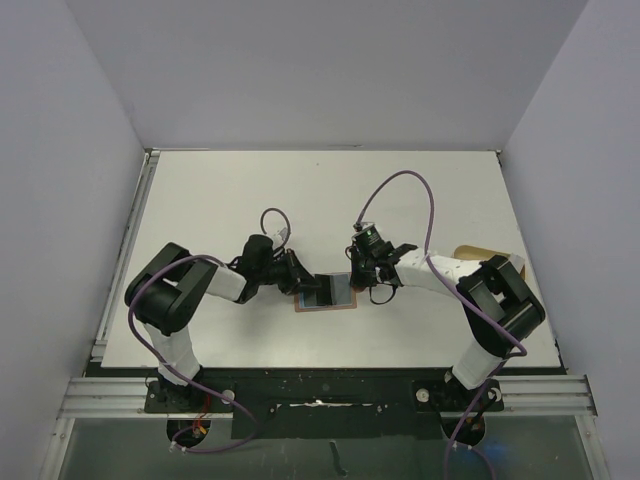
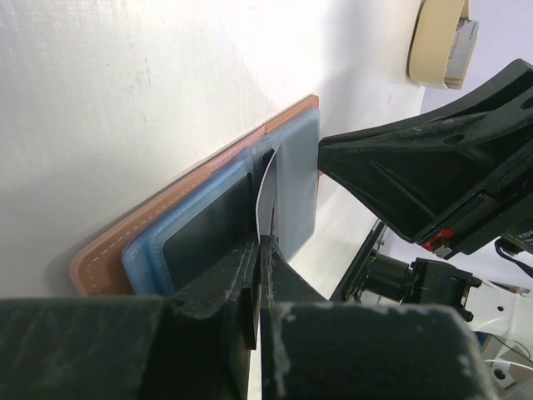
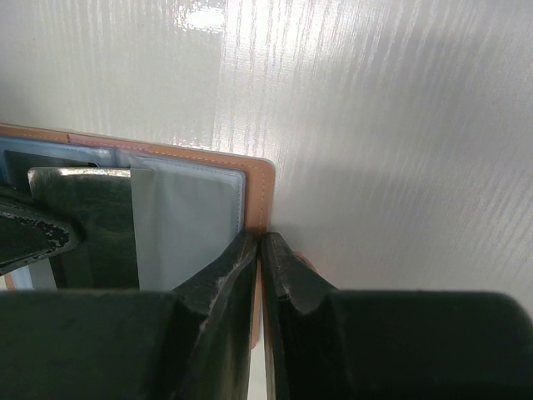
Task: Put the credit cards into the card holder
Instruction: Insert the credit card into the card holder.
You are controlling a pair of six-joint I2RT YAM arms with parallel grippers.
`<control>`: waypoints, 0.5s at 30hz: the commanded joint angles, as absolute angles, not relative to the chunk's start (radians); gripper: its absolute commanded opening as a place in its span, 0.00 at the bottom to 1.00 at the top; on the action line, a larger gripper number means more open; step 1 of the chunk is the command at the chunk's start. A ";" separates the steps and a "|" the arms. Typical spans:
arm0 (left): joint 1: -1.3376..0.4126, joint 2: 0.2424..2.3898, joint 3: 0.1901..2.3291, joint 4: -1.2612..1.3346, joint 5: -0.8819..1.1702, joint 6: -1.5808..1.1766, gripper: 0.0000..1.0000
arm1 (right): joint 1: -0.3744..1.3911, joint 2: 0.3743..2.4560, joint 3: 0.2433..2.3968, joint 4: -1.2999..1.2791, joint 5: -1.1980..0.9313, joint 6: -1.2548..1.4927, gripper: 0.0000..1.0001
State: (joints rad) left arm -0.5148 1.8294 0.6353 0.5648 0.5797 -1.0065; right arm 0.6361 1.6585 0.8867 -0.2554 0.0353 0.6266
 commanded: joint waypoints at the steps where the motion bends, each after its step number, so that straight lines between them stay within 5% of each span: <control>1: -0.535 1.844 0.622 0.618 0.532 -1.021 0.00 | 0.641 1.634 0.863 -0.262 0.043 0.648 0.10; 7: -0.533 1.799 0.653 0.502 0.500 -0.982 0.22 | 0.640 1.574 0.921 -0.334 0.064 0.642 0.16; 15: -0.532 1.719 0.726 0.297 0.406 -0.905 0.30 | 0.631 1.472 0.911 -0.385 0.126 0.643 0.31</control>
